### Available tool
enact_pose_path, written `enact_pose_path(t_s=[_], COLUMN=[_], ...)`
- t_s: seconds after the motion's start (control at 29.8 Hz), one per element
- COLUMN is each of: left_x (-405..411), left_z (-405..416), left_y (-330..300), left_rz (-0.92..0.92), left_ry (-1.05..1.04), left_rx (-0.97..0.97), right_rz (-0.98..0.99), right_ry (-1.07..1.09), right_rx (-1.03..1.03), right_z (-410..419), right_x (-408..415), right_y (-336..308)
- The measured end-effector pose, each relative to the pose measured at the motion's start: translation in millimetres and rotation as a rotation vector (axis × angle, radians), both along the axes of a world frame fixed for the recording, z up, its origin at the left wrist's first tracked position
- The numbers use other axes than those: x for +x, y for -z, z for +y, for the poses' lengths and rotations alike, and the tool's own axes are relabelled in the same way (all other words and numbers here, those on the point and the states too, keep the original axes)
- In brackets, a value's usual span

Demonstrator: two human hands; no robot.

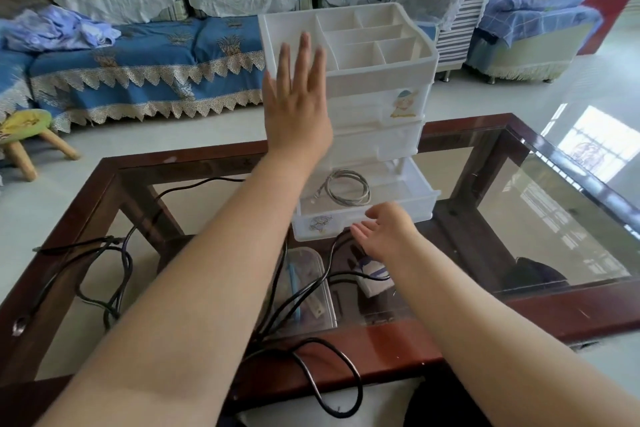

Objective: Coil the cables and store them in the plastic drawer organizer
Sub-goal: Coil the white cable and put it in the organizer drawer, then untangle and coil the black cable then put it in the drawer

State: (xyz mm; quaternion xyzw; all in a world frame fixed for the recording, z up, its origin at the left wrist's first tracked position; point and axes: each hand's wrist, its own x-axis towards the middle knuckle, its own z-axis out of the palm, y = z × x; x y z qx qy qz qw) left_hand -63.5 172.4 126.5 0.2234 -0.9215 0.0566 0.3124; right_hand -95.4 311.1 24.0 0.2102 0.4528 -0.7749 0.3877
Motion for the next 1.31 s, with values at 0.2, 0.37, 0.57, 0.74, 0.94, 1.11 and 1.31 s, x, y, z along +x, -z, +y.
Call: enact_pose_path(t_s=[0.2, 0.37, 0.57, 0.74, 0.94, 1.11, 1.31], left_x=[-20.3, -22.7, -22.1, -20.2, -10.3, 45.5, 136.4], left_z=[-7.6, -7.4, -12.3, -12.1, -22.1, 6.0, 38.9], left_y=[-16.1, -17.7, -18.5, -17.8, -13.1, 24.4, 75.1], left_rz=[-0.214, -0.223, -0.231, -0.247, -0.295, -0.166, -0.423], left_ry=[-0.088, -0.073, -0.056, -0.049, 0.07, 0.15, -0.097], left_rx=[-0.032, -0.037, -0.052, -0.07, -0.001, 0.201, 0.418], right_rz=[0.169, 0.114, 0.11, 0.17, 0.68, 0.973, 1.029], right_ry=[0.047, 0.017, -0.092, -0.213, -0.477, -0.627, -0.659], right_rx=[0.031, -0.14, -0.242, -0.28, 0.336, 0.639, 0.772], right_z=[-9.1, -21.0, -26.7, -26.4, -9.2, 13.4, 23.0], right_x=[20.0, 6.7, -23.7, -40.5, -47.9, -41.1, -23.6], right_y=[5.2, 0.9, 0.4, 18.2, 23.8, 17.8, 14.3])
